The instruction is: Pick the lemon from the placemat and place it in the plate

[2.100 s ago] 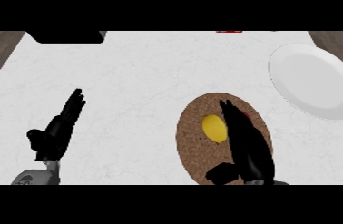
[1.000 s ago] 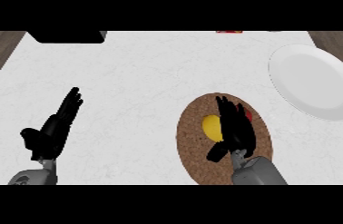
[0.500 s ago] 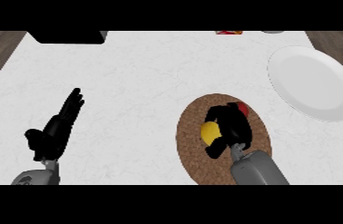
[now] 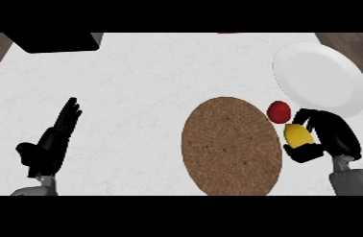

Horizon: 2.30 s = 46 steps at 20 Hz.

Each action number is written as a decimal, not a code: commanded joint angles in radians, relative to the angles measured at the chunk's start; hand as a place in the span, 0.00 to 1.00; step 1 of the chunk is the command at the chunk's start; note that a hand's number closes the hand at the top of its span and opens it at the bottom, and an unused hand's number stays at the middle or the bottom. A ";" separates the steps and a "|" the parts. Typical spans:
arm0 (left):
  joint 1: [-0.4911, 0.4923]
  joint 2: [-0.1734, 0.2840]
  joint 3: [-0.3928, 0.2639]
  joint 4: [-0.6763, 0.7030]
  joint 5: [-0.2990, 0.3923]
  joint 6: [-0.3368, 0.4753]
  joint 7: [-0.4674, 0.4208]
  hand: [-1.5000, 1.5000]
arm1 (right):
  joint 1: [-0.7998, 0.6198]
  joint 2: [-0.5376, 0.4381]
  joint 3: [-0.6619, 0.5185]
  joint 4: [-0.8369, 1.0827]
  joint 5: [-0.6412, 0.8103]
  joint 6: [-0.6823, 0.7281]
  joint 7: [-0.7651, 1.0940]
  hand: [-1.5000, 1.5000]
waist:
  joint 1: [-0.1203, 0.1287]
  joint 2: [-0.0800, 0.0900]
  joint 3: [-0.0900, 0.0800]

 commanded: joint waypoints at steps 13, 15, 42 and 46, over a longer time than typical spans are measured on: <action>-0.003 0.013 0.009 0.012 0.018 -0.034 -0.012 0.50 | 0.073 -0.562 -0.603 0.547 -0.377 0.042 -0.922 1.00 | 0.039 0.017 0.009; 0.011 -0.010 -0.034 -0.020 -0.007 -0.029 -0.004 0.50 | 0.027 -0.606 -0.665 0.637 -0.415 0.049 -0.988 1.00 | 0.060 0.013 0.007; -0.038 -0.048 -0.046 0.008 -0.044 -0.018 0.002 0.50 | -0.620 -0.457 -0.424 1.037 -0.204 0.022 -1.010 1.00 | 0.093 0.015 0.001; -0.061 -0.019 -0.022 0.044 -0.029 -0.053 -0.014 0.50 | -0.668 -0.395 -0.408 1.104 -0.173 -0.043 -0.996 1.00 | 0.100 0.020 0.002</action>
